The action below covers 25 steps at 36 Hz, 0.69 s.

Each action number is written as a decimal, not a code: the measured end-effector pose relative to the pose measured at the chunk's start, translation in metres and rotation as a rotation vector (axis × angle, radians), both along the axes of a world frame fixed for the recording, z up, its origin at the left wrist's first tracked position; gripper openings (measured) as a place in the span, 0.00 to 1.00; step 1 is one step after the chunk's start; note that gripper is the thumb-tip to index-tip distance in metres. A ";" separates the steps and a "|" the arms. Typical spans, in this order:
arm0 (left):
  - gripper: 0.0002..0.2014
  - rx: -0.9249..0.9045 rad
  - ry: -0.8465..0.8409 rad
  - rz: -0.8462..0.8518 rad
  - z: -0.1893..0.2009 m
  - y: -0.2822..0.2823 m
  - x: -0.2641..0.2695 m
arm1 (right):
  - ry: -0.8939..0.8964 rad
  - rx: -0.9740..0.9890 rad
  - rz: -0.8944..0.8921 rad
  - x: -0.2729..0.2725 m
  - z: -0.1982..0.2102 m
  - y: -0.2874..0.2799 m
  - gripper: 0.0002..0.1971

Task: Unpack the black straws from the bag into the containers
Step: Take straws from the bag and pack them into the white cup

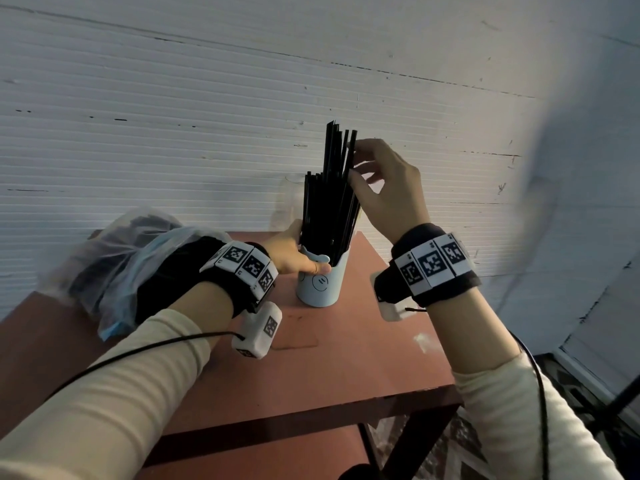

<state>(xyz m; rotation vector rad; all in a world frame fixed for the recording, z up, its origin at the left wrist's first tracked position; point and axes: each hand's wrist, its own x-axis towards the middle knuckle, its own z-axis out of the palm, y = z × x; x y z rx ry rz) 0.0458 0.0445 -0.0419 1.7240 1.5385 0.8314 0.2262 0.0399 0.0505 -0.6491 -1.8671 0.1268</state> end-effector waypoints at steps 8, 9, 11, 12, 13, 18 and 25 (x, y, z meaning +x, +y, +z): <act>0.62 -0.003 0.020 -0.004 0.002 -0.002 0.001 | 0.043 -0.004 0.044 0.001 0.003 -0.009 0.12; 0.63 -0.007 0.027 -0.001 0.002 -0.001 0.001 | 0.041 -0.011 0.031 0.000 0.002 -0.008 0.12; 0.63 -0.008 0.037 0.002 0.002 -0.001 0.000 | 0.035 -0.017 0.004 0.000 0.001 -0.007 0.12; 0.63 -0.006 0.038 0.004 0.002 -0.001 0.000 | 0.031 -0.017 -0.007 0.000 0.001 -0.007 0.11; 0.63 -0.004 0.041 0.005 0.001 0.000 0.000 | 0.027 -0.018 -0.013 0.000 0.002 -0.006 0.11; 0.62 -0.006 0.059 0.016 0.002 -0.001 0.001 | -0.014 0.018 -0.019 0.000 0.005 -0.007 0.11; 0.56 -0.015 0.058 0.032 0.003 -0.004 0.003 | 0.003 0.046 -0.039 -0.002 -0.003 -0.009 0.10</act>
